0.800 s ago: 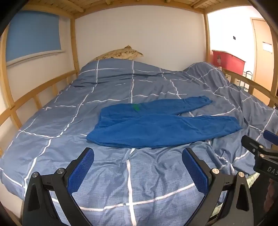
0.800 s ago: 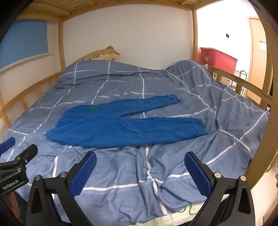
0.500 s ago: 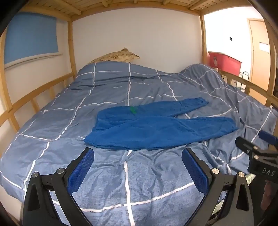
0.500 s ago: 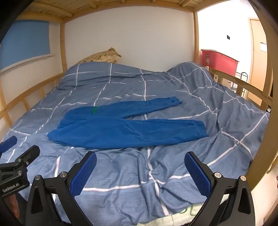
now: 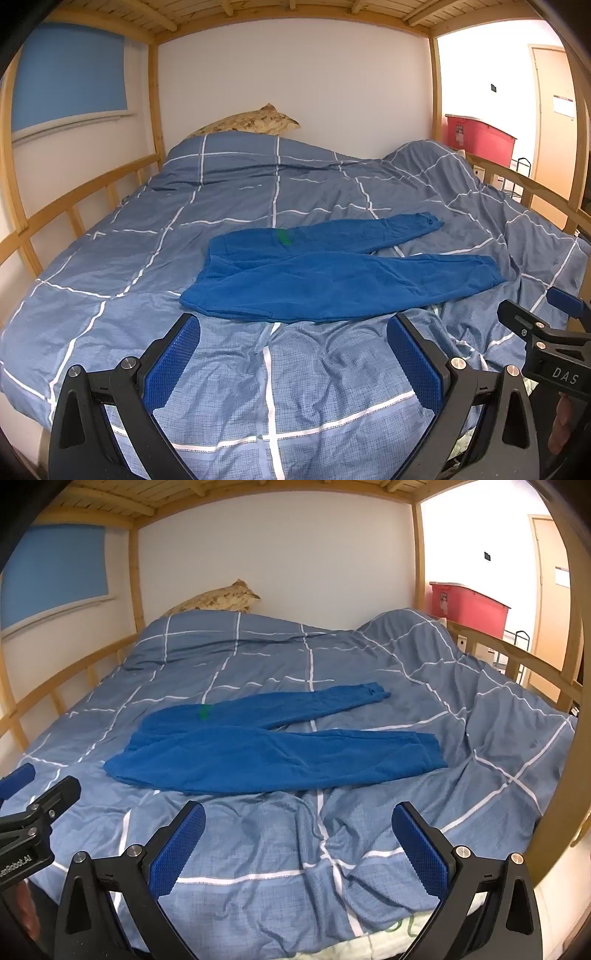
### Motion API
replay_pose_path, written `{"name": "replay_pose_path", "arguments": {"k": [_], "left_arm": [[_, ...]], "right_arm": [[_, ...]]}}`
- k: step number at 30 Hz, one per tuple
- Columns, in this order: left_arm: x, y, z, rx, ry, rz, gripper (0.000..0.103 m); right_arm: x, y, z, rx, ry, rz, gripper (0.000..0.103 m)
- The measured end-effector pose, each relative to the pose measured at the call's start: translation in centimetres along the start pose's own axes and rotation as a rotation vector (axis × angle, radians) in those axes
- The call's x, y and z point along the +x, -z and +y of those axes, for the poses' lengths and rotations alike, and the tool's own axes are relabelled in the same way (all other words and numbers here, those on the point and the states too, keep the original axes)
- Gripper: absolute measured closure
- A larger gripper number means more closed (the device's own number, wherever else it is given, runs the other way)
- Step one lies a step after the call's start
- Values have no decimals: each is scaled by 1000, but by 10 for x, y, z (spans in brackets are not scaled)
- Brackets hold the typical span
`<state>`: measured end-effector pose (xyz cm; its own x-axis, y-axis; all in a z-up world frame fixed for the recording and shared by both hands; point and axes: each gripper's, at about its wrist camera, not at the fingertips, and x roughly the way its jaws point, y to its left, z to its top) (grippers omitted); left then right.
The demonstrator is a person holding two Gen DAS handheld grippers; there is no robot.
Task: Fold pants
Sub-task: 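Move both grippers toward the blue sweatpants on the bed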
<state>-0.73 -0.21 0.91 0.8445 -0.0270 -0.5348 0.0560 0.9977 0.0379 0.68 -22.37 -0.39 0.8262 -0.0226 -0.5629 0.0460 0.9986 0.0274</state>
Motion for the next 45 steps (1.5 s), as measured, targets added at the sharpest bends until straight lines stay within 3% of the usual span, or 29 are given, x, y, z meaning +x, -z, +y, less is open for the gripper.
{"name": "replay_pose_path", "arguments": {"k": [45], "left_arm": [[-6, -3, 15, -32, -28, -26, 0]], "right_arm": [[-5, -1, 6, -17, 4, -31, 1]]}}
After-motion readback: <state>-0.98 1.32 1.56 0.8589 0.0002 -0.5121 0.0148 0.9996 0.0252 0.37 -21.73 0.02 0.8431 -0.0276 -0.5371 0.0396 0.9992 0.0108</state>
